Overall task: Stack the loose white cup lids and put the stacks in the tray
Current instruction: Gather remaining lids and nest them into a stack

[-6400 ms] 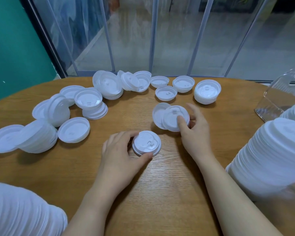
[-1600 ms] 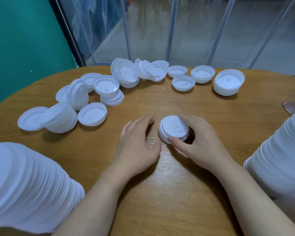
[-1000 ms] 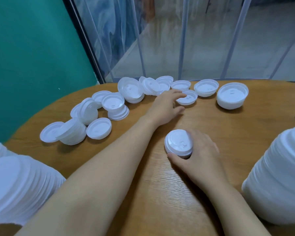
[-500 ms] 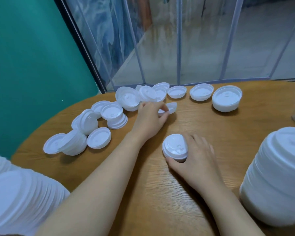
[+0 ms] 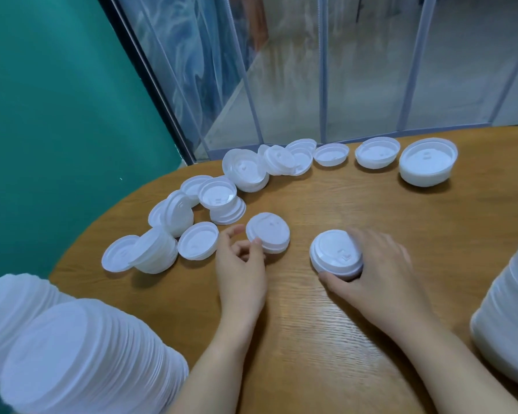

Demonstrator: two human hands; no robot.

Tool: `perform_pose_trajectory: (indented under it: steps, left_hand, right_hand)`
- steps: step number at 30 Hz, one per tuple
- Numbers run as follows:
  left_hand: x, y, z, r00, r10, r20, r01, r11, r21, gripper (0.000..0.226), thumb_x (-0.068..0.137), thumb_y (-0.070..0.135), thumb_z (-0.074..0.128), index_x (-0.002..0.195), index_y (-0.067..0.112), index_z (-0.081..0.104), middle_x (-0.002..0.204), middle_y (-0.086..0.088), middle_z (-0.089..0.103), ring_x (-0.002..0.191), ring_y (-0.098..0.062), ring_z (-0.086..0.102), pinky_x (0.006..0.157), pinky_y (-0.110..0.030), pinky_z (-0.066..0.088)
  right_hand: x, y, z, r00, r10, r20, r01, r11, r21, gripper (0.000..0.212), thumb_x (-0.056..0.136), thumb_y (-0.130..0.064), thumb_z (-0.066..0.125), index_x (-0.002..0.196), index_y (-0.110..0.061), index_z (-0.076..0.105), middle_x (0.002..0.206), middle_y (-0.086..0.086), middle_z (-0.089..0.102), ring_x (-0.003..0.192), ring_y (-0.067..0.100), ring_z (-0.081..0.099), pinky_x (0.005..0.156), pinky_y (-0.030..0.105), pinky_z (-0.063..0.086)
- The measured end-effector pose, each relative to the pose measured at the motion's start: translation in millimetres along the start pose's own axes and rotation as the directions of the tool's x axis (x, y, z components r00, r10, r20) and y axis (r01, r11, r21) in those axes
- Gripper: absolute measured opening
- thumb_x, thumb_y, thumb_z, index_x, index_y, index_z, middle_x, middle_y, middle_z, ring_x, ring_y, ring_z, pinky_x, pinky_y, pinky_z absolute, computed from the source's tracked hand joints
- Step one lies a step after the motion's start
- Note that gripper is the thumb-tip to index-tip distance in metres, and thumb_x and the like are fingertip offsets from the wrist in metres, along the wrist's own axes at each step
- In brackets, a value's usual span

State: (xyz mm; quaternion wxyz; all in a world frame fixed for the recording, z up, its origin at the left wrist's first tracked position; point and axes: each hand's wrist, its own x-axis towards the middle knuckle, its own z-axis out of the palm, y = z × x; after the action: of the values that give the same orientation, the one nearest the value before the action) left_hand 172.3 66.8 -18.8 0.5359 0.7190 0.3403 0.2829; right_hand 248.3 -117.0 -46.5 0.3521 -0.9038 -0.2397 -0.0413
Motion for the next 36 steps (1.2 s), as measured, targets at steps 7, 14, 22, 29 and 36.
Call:
perform_pose_trajectory:
  steps: [7,14,22,29,36]
  left_hand:
    - [-14.5,-8.7,-1.4,0.981,0.102,0.168,-0.157,0.921,0.356,0.043,0.109,0.022,0.038,0.15,0.022,0.05,0.142,0.011,0.058,0.137,-0.012,0.048,0.119,-0.037,0.034]
    - [-13.6,-12.4,-0.8,0.95,0.107,0.295,-0.261,0.788,0.557,0.076,0.076,0.074,0.063,0.142,0.041,0.045,0.122,0.019,0.051,0.12,-0.008,0.044,0.104,-0.026,0.025]
    - [-9.9,-7.4,0.3,0.961,0.19,0.202,-0.239,0.936,0.259,0.06,0.076,0.055,0.083,0.128,0.037,0.059,0.121,0.021,0.057,0.116,-0.003,0.057,0.105,-0.04,0.049]
    - [-23.5,-2.2,14.2,0.875,0.246,0.418,-0.362,0.904,0.226,0.082,0.066,0.073,0.071,0.141,0.044,0.051,0.129,0.027,0.059,0.126,-0.001,0.05,0.103,-0.013,0.035]
    - [-18.1,-1.9,20.6,0.829,0.219,0.515,-0.369,0.905,0.209,0.057,0.07,0.062,0.074,0.123,0.059,0.054,0.125,0.044,0.052,0.126,0.011,0.047,0.115,-0.037,0.037]
  right_hand:
    - [0.5,0.2,2.1,1.0,-0.019,-0.02,0.019,1.0,-0.015,0.069,0.069,-0.052,0.083,0.128,-0.027,0.058,0.112,-0.021,0.048,0.115,0.009,0.042,0.096,0.023,0.021]
    - [2.2,4.9,2.8,1.0,-0.008,0.01,0.008,0.999,-0.035,0.081,0.066,-0.055,0.086,0.136,-0.026,0.055,0.124,-0.014,0.058,0.121,0.014,0.046,0.097,0.022,0.021]
    - [-0.1,5.0,-5.8,0.998,0.052,0.031,-0.054,0.996,0.073,0.097,0.057,-0.071,0.077,0.139,-0.03,0.047,0.125,-0.017,0.054,0.121,0.01,0.047,0.101,0.026,0.03]
    - [1.3,9.8,-7.9,0.999,0.011,-0.039,-0.011,1.0,-0.002,0.071,0.064,-0.084,0.055,0.118,-0.038,0.06,0.107,-0.021,0.055,0.108,0.004,0.046,0.094,0.026,0.03]
    - [2.3,9.7,-7.9,0.999,-0.053,-0.002,0.053,0.996,0.07,0.065,0.065,-0.076,0.06,0.122,-0.044,0.058,0.105,-0.038,0.047,0.104,-0.007,0.041,0.097,0.026,0.03]
